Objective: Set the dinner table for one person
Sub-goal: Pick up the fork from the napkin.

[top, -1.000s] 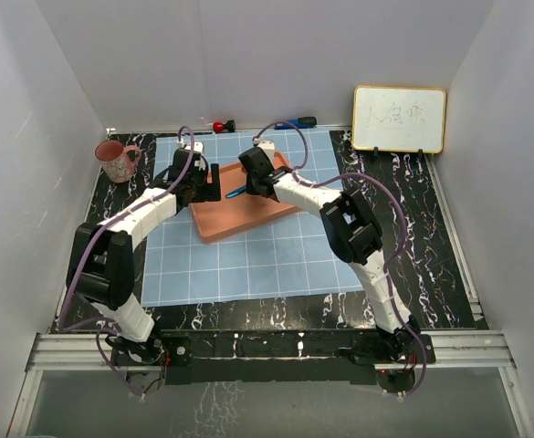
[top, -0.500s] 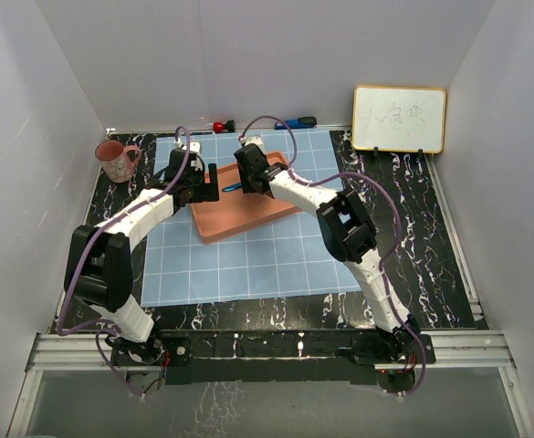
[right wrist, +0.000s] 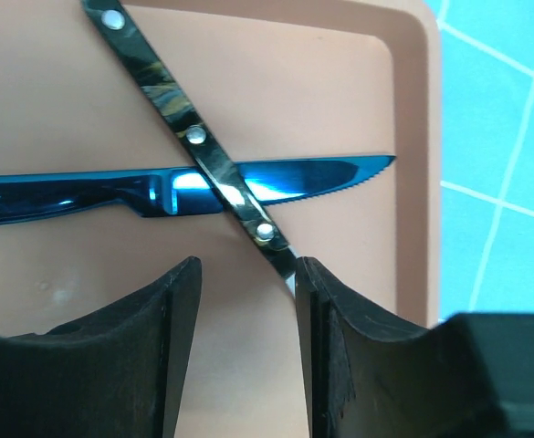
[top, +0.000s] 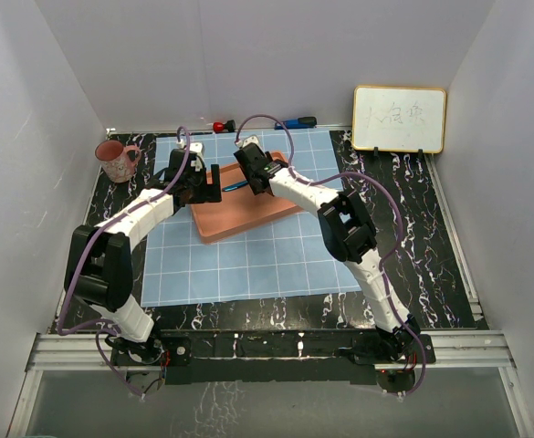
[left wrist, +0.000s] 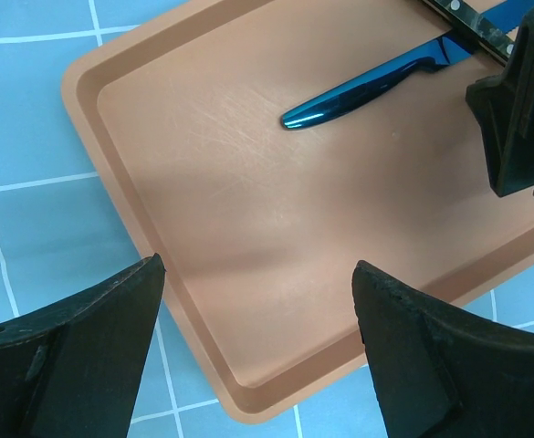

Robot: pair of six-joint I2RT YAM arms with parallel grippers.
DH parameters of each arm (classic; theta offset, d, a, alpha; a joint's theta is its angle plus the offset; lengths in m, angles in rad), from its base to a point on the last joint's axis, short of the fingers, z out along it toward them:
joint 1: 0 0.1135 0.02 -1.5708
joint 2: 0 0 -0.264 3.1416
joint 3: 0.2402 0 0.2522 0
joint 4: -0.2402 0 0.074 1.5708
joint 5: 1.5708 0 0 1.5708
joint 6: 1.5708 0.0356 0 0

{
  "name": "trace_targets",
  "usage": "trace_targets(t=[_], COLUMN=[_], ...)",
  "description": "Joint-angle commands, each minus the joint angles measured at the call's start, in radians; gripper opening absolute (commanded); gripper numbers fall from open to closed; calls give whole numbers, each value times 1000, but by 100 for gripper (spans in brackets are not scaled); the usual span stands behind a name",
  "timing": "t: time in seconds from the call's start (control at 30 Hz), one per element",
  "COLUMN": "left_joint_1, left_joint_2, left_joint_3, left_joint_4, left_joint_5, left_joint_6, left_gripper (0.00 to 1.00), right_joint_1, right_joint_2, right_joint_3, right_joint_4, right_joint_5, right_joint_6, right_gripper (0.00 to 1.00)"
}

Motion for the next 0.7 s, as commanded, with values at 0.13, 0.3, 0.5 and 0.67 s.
trace_targets(t=[0.13,0.3,0.5,0.67], left_joint_1=[5,5,4,5], left_joint_2=[3,10,24,36], left_joint_3=[14,15,16,18], left_joint_4=[-19,-22,-27,-24], left_joint_5=[26,25,26,41], left_joint_6=[9,16,19,19], left_gripper=[83,83,83,83], right_joint_1=[-10,-26,-41,-44], right_joint_2=[-14,-5,-3,0], right_joint_3=[31,-11,-94,-151], right_joint_4=[71,153,209,240], right_joint_5=[148,155,123,90], right_joint_6=[-156,-160,-122,-87], right_gripper=[45,45,44,41])
